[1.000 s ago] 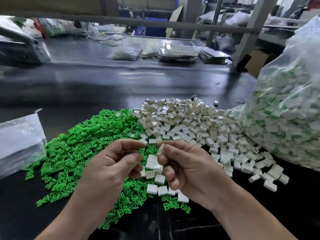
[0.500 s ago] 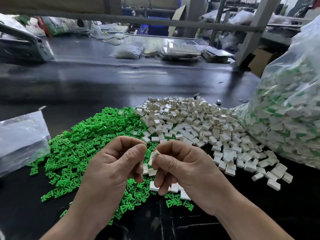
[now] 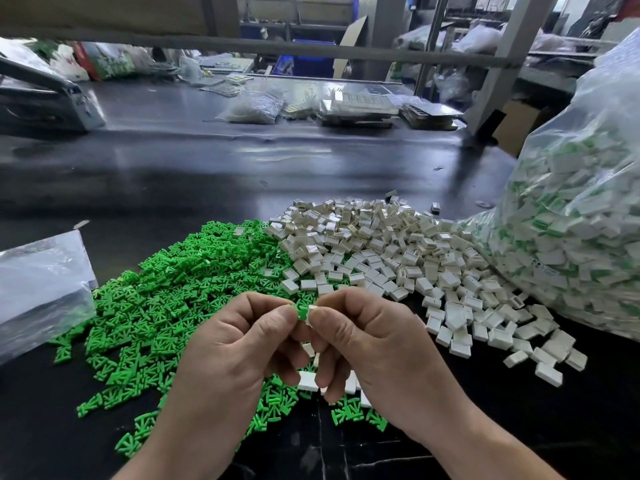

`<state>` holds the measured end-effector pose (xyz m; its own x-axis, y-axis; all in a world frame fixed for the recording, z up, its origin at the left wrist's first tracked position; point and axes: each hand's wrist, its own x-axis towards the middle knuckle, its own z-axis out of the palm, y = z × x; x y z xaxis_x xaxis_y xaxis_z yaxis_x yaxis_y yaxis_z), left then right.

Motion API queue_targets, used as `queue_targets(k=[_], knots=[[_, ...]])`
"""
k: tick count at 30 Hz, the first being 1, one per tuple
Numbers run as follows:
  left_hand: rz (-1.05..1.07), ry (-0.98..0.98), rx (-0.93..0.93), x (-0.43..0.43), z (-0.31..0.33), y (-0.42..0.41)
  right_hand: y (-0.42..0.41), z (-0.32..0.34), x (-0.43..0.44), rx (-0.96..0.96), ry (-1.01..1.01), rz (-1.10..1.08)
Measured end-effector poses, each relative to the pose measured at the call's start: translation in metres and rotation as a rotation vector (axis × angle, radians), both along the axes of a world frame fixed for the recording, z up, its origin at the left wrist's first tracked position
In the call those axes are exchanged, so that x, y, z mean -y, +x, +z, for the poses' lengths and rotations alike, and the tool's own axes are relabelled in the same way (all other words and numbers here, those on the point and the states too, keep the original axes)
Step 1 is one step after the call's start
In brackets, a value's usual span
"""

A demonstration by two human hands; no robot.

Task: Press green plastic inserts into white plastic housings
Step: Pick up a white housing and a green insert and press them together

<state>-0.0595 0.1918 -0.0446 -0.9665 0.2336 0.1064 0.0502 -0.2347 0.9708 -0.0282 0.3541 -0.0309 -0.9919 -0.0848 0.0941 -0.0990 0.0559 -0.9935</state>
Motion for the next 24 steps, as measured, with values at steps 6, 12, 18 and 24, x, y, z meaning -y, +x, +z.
queue_targets(k=[6, 12, 18, 24], knots=[[-0.034, 0.01, 0.011, -0.002, 0.0, 0.0, 0.004, 0.0, 0.002, -0.023, 0.046, -0.006], [-0.045, -0.006, 0.037, 0.002, 0.001, -0.002, 0.007, 0.003, 0.009, 0.05, 0.047, 0.004], [-0.048, 0.054, 0.053, -0.002, 0.003, 0.001, 0.01, 0.008, 0.01, 0.04, 0.05, -0.024], [-0.024, 0.122, 0.02, -0.008, 0.004, 0.008, 0.011, 0.009, 0.013, 0.012, 0.017, -0.044]])
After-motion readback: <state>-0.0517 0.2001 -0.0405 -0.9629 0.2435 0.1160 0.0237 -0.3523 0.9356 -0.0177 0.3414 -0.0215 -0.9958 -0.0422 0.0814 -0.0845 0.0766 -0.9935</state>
